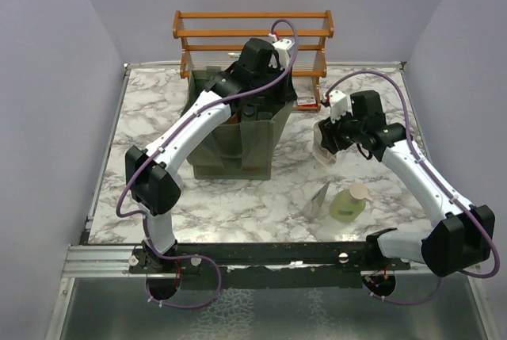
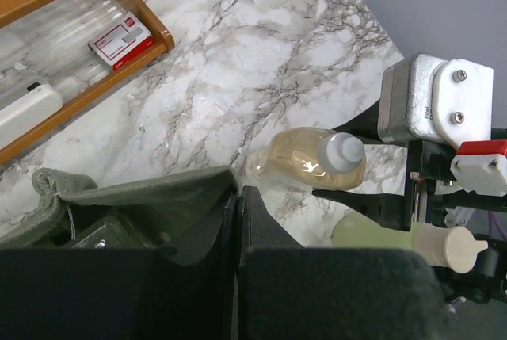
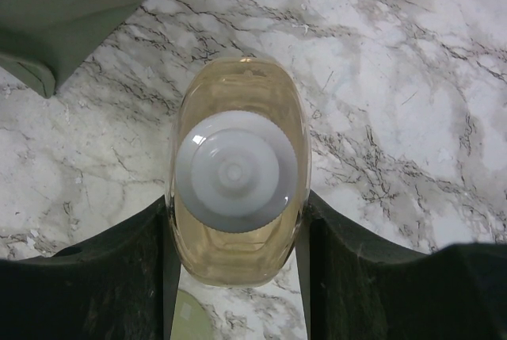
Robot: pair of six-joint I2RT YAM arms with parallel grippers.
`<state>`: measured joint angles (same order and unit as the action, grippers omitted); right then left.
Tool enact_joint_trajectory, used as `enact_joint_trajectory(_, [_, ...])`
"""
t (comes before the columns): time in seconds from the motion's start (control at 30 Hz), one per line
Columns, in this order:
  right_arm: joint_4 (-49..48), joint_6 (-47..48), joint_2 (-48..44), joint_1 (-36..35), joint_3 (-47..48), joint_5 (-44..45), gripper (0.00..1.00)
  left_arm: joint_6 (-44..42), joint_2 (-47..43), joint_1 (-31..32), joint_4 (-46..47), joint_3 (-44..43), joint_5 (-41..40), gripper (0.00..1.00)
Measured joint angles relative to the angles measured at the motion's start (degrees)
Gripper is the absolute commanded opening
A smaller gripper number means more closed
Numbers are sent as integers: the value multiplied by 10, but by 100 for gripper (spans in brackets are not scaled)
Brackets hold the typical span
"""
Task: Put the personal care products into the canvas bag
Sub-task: Move the canvas bag to the center of the board.
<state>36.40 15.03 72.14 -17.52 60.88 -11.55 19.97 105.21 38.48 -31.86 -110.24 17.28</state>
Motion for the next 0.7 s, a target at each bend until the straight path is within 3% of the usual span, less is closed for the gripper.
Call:
enact_joint_trajectory(0.27, [0, -2, -6, 3, -6, -3, 2, -28, -8, 2, 25, 15, 10, 29])
enact_joint_trajectory(0.7, [0, 7, -18, 3, -6, -27, 2, -126, -105, 7, 47, 79, 66, 78])
